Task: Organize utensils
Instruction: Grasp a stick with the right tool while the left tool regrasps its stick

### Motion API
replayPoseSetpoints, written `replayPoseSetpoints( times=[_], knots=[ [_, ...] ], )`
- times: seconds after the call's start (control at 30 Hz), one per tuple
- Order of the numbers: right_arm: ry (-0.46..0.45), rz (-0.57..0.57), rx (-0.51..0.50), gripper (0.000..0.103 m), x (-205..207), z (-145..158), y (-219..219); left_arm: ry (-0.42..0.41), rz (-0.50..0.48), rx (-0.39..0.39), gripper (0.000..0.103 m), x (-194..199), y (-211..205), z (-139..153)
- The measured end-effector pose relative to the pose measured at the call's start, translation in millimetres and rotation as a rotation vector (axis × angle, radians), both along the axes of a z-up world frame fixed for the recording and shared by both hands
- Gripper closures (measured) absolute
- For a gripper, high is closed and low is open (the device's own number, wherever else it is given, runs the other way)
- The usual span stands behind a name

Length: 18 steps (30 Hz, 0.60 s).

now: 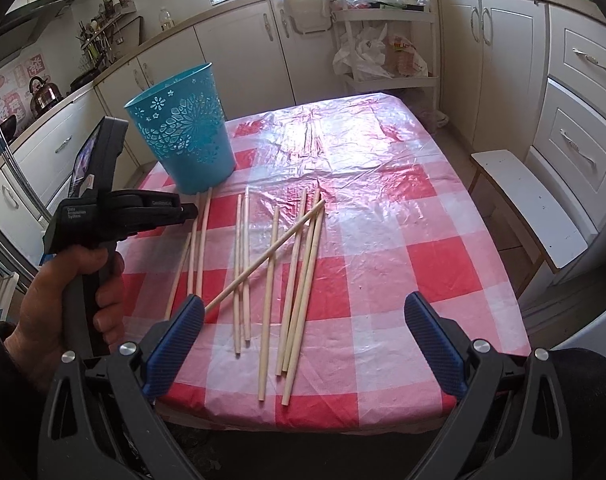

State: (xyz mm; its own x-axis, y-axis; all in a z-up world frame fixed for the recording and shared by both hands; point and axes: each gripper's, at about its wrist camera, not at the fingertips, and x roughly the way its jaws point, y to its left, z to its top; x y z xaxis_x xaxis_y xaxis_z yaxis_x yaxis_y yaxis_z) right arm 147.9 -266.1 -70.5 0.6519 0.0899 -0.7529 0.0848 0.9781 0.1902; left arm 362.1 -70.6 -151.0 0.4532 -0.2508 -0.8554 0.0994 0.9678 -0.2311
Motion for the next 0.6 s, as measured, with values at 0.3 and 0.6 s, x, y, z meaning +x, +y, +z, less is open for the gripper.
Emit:
replayPoseSetpoints(
  times=[0.3,0.6],
  knots=[
    [-0.001,0.066,-0.002,0.007,17.0,-0.9,18.2,-0.059,-0.009,-0.104,0.103,-13.5,16.9,8.4],
    [-0.030,0.281,-0.048,0.011,72.3,8.0,83.9,-0.043,0.057,-0.254,0.103,-40.8,82.1,16.0]
  ],
)
